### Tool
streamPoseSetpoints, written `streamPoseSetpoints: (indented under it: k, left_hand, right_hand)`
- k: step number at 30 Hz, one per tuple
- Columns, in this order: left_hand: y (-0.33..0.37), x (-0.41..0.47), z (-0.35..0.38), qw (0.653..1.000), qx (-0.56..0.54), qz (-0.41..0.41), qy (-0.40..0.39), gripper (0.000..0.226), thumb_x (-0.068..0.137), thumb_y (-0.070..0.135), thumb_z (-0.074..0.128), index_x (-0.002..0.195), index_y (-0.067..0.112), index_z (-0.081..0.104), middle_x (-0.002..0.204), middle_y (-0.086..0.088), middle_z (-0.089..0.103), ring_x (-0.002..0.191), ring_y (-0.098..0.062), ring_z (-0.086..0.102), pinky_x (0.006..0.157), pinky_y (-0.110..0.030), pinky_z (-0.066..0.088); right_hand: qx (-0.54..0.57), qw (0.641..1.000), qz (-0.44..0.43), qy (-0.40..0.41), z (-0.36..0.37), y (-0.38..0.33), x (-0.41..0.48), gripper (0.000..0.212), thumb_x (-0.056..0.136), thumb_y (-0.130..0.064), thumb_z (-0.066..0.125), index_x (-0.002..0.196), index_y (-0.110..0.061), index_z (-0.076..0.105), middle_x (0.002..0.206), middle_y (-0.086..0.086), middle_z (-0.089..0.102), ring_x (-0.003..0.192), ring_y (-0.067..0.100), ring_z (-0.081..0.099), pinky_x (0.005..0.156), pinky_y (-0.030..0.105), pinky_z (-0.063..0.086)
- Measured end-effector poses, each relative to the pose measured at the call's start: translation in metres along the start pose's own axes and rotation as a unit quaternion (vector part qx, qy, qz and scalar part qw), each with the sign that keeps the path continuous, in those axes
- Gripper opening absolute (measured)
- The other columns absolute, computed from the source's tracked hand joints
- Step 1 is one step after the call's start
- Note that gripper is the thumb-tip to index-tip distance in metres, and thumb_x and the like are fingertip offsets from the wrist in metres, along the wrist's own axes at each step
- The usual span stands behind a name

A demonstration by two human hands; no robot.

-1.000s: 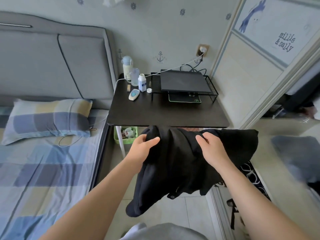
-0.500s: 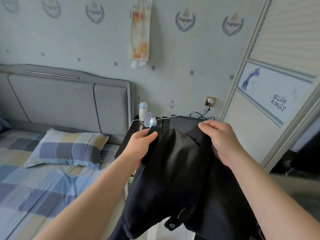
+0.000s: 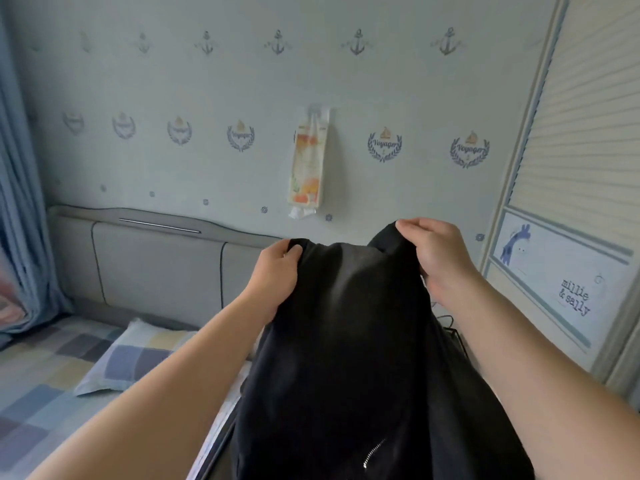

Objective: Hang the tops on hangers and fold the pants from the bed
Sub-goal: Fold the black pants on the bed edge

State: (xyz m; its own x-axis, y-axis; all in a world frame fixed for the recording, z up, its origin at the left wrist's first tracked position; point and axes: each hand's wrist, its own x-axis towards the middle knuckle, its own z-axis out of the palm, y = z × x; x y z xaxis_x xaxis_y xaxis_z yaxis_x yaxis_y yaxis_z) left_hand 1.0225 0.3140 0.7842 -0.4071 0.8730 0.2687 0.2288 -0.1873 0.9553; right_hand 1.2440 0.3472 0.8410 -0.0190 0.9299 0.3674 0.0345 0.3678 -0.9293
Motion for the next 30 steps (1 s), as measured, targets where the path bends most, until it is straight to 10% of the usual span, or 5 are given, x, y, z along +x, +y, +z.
streamPoseSetpoints:
  k: [16, 19, 24, 30]
  left_hand:
    - [0.184, 0.069, -0.202, 0.933, 0.015, 0.207, 0.295, 0.027, 0.098, 0.024, 0.042, 0.099, 0.007, 0.063, 0.083, -0.004, 0.058, 0.072, -0.019, 0.052, 0.067, -0.033, 0.044]
    - [0.2, 0.069, -0.267, 0.912, 0.022, 0.228, 0.34, 0.024, 0.096, 0.022, 0.043, 0.088, 0.009, 0.062, 0.077, 0.0, 0.056, 0.067, -0.016, 0.051, 0.062, -0.031, 0.043]
    - [0.212, 0.064, -0.389, 0.864, 0.09, 0.275, 0.411, 0.025, 0.099, 0.019, 0.043, 0.085, 0.017, 0.063, 0.078, 0.004, 0.059, 0.067, -0.01, 0.053, 0.054, -0.023, 0.039]
    - [0.204, 0.043, -0.547, 0.825, 0.165, 0.274, 0.466, 0.02, 0.103, 0.019, 0.043, 0.095, 0.018, 0.061, 0.077, 0.008, 0.055, 0.068, -0.006, 0.051, 0.054, -0.016, 0.038]
  right_hand:
    - [0.07, 0.963, -0.256, -0.055, 0.176, -0.246, 0.05, 0.021, 0.096, -0.02, 0.063, 0.09, -0.003, 0.074, 0.091, 0.009, 0.071, 0.085, 0.013, 0.062, 0.087, 0.032, 0.053]
    - [0.091, 0.955, -0.271, -0.078, 0.233, -0.275, 0.043, 0.018, 0.096, -0.021, 0.063, 0.088, -0.01, 0.074, 0.09, 0.0, 0.07, 0.094, 0.015, 0.065, 0.087, 0.03, 0.052]
    - [0.14, 0.942, -0.277, -0.126, 0.343, -0.305, 0.021, 0.032, 0.096, -0.018, 0.061, 0.106, 0.013, 0.064, 0.102, 0.032, 0.061, 0.078, 0.032, 0.059, 0.074, 0.031, 0.05]
    - [0.201, 0.931, -0.2, -0.229, 0.496, -0.317, -0.023, 0.02, 0.094, -0.017, 0.064, 0.093, 0.001, 0.072, 0.084, 0.008, 0.064, 0.083, 0.022, 0.063, 0.08, 0.036, 0.054]
